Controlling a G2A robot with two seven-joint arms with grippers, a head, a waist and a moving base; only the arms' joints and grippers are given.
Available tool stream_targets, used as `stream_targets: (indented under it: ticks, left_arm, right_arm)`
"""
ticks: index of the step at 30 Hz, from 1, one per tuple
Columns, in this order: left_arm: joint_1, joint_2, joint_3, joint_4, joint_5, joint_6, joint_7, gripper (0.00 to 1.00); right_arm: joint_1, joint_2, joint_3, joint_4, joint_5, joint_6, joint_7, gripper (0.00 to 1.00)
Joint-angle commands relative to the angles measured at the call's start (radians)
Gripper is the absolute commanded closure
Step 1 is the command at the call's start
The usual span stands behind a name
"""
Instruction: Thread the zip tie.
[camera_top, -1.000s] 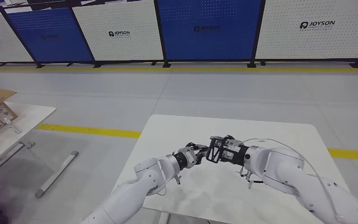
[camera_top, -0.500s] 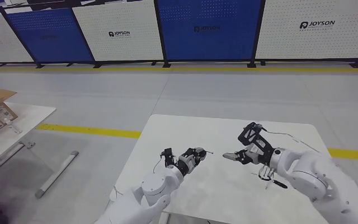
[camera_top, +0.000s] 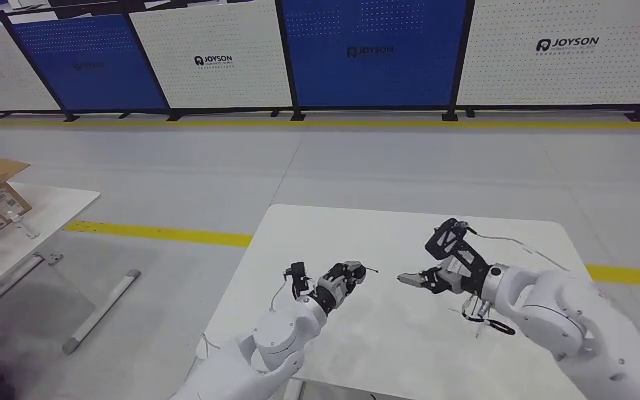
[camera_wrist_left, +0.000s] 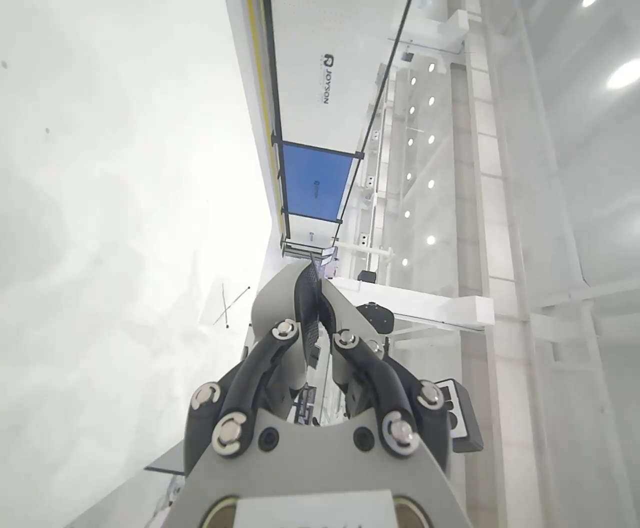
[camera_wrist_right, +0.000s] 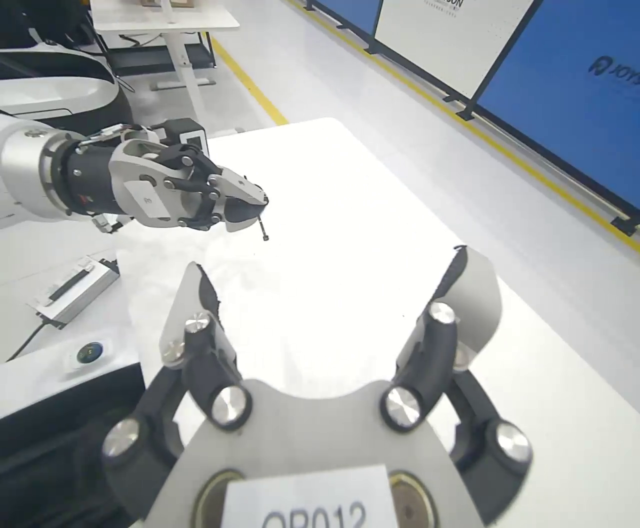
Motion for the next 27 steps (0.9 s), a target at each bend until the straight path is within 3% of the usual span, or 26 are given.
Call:
stream_targets:
  ticks: [1, 6, 11, 24, 27]
  left_arm:
    - [0.008, -0.001, 0.009, 0.009, 0.073, -0.024, -0.012, 1.00]
    - [0.027, -0.001, 0.017, 0.010, 0.214, -0.079, -0.031, 1.00]
    - [0.040, -0.005, 0.006, 0.000, 0.253, -0.096, -0.039, 1.00]
    - [0.040, -0.005, 0.006, 0.000, 0.253, -0.096, -0.039, 1.00]
    - [0.044, -0.008, 0.007, -0.005, 0.268, -0.107, -0.035, 1.00]
  right_arm:
    - [-0.008, -0.004, 0.020, 0.059, 0.168, -0.027, 0.011, 0.00]
    - [0.020, -0.020, 0.031, 0.197, 0.541, -0.034, 0.144, 0.00]
    - [0.060, -0.052, -0.001, 0.321, 0.841, -0.034, 0.392, 0.00]
    - [0.067, -0.058, -0.008, 0.342, 0.866, -0.034, 0.421, 0.00]
    - [0.055, -0.064, -0.012, 0.379, 0.932, 0.009, 0.449, 0.00]
